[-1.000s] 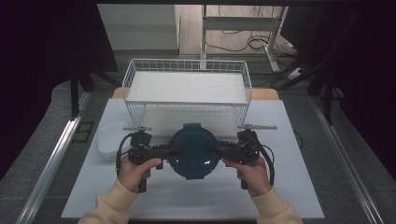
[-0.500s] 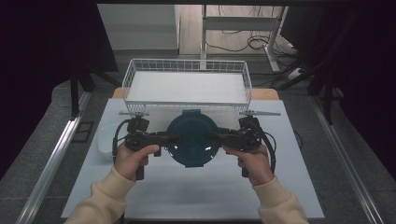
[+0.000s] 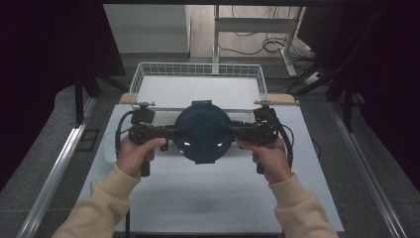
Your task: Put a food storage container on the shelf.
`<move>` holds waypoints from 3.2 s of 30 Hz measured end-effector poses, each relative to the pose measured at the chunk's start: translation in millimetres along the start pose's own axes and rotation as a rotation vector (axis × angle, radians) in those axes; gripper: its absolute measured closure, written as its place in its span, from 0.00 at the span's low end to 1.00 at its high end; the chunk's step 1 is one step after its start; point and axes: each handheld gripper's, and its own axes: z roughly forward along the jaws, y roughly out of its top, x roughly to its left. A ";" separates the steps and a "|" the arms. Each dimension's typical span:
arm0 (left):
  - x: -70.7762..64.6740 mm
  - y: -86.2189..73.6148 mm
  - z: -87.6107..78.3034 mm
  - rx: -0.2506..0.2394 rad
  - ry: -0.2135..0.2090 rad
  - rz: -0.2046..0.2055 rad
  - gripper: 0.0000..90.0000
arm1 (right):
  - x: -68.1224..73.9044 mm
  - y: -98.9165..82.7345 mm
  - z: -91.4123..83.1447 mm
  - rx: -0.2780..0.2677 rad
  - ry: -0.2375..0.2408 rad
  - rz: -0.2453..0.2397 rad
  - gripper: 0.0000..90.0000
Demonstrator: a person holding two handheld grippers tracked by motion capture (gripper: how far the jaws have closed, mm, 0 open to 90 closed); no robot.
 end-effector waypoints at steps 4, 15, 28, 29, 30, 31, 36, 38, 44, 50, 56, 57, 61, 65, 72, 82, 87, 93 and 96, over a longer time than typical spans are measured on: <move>-0.5 6.4 -1.9 -0.004 0.001 0.007 0.41 | 1.2 7.0 -0.1 -0.005 0.002 -0.002 0.44; 3.8 27.2 -1.7 -0.006 -0.001 0.010 0.41 | -1.5 27.9 4.5 -0.001 0.001 0.000 0.44; 1.0 60.2 -6.5 -0.027 -0.001 0.036 0.41 | -0.1 60.7 3.8 -0.017 -0.001 -0.022 0.44; 0.6 61.6 -6.4 -0.029 -0.003 0.031 0.41 | 0.0 63.7 3.4 -0.019 -0.003 -0.026 0.44; 0.6 64.1 -6.3 -0.031 -0.005 0.032 0.41 | 0.4 65.5 3.1 -0.017 -0.004 -0.025 0.44; 0.7 68.0 -6.1 -0.031 -0.009 0.031 0.41 | 0.4 70.5 2.5 -0.019 -0.006 -0.032 0.44; 2.3 81.7 -4.6 -0.036 -0.012 0.038 0.41 | -1.6 83.7 2.8 -0.021 -0.012 -0.041 0.44; 3.7 87.0 -3.9 -0.037 -0.015 0.036 0.41 | -2.7 89.1 3.6 -0.022 -0.014 -0.040 0.44; 10.2 102.8 -0.9 -0.046 -0.026 0.031 0.41 | -5.3 105.2 7.0 -0.025 -0.025 -0.046 0.44; 22.2 118.7 8.1 -0.031 -0.034 0.013 0.41 | -17.0 117.9 16.0 -0.022 -0.029 -0.028 0.44; 31.5 124.8 15.1 -0.027 -0.045 0.002 0.41 | -24.4 124.1 21.3 -0.027 -0.040 -0.027 0.44; 33.2 126.3 16.5 -0.025 -0.041 -0.002 0.41 | -26.0 124.8 22.2 -0.025 -0.042 -0.028 0.44; 41.0 130.0 22.5 -0.010 -0.028 -0.014 0.41 | -37.8 126.7 31.3 -0.012 -0.027 -0.001 0.44; 49.4 130.5 29.2 0.000 -0.028 -0.028 0.40 | -46.1 126.0 38.2 0.002 -0.027 0.022 0.44; 58.7 129.1 42.4 0.021 -0.008 -0.053 0.40 | -61.7 122.3 48.2 0.037 -0.024 0.061 0.43; 79.7 137.3 55.9 -0.011 -0.040 -0.168 0.40 | -79.5 125.9 59.6 0.045 -0.020 0.131 0.42; 88.9 139.7 63.8 -0.011 -0.044 -0.222 0.38 | -90.0 127.9 68.1 0.061 -0.016 0.193 0.40; 97.6 142.8 70.0 -0.005 -0.050 -0.266 0.38 | -98.8 128.3 74.2 0.056 -0.011 0.255 0.39; 98.7 142.8 71.5 -0.014 -0.039 -0.265 0.38 | -102.1 126.6 77.6 0.049 -0.011 0.298 0.38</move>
